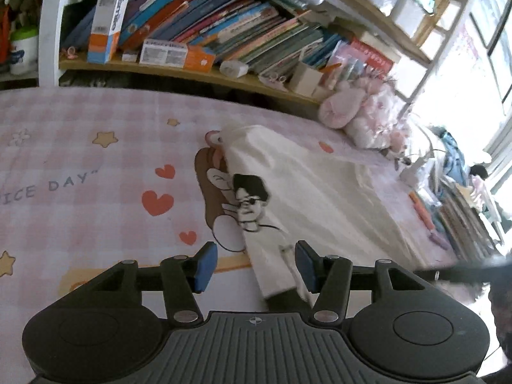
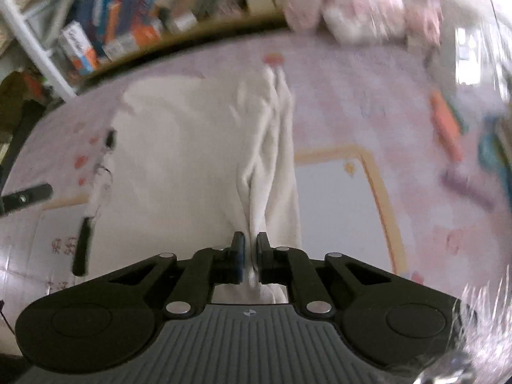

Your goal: Fold clothes

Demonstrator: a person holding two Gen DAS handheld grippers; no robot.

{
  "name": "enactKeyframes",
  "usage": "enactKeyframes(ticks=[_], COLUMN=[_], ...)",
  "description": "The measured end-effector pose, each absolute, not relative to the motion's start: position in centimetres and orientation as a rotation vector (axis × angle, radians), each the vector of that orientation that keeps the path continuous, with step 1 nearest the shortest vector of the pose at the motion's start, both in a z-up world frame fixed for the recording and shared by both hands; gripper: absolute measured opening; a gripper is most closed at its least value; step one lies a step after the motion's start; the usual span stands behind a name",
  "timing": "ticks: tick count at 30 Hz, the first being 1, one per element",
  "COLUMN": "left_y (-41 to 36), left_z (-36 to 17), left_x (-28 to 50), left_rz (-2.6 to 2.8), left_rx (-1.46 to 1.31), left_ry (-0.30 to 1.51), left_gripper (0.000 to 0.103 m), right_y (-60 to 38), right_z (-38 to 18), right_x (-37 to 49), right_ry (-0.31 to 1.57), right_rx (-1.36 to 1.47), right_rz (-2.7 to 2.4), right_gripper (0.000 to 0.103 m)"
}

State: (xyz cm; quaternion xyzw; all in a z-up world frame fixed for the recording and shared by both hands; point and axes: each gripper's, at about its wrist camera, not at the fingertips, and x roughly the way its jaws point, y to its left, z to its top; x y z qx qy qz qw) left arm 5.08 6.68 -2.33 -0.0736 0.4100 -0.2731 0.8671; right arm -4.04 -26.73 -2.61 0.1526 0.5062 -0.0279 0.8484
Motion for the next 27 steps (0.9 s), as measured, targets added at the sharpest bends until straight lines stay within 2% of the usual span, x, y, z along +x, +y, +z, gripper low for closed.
enactKeyframes(ticks=[9, 12, 16, 20, 27], left_y=[6.4, 6.3, 5.9, 5.2, 3.7], left_z=[-3.9, -4.5, -5.9, -7.2, -8.4], left_x=[10.9, 13.1, 16.4, 19.6, 23.6], left_rz=[-0.533, -0.532, -0.529, -0.553, -0.546], left_rx=[-0.231, -0.280, -0.379, -0.493, -0.601], left_ry=[0.909, 0.923, 0.945, 0.983, 0.996], left_gripper=[0.056, 0.056, 0.053, 0.051, 0.050], right_y=[-26.7, -26.9, -27.1, -27.0, -26.9], right_z=[-2.1, -2.9, -2.9, -3.0, -3.1], right_x=[-4.8, -4.9, -4.7, -4.4, -4.2], right_ry=[1.071, 1.071, 1.082, 1.095, 1.105], right_rx=[0.274, 0.296, 0.298, 0.275, 0.282], right_rz=[-0.112, -0.111, -0.101, -0.107, -0.116], right_gripper=[0.023, 0.023, 0.026, 0.034, 0.035])
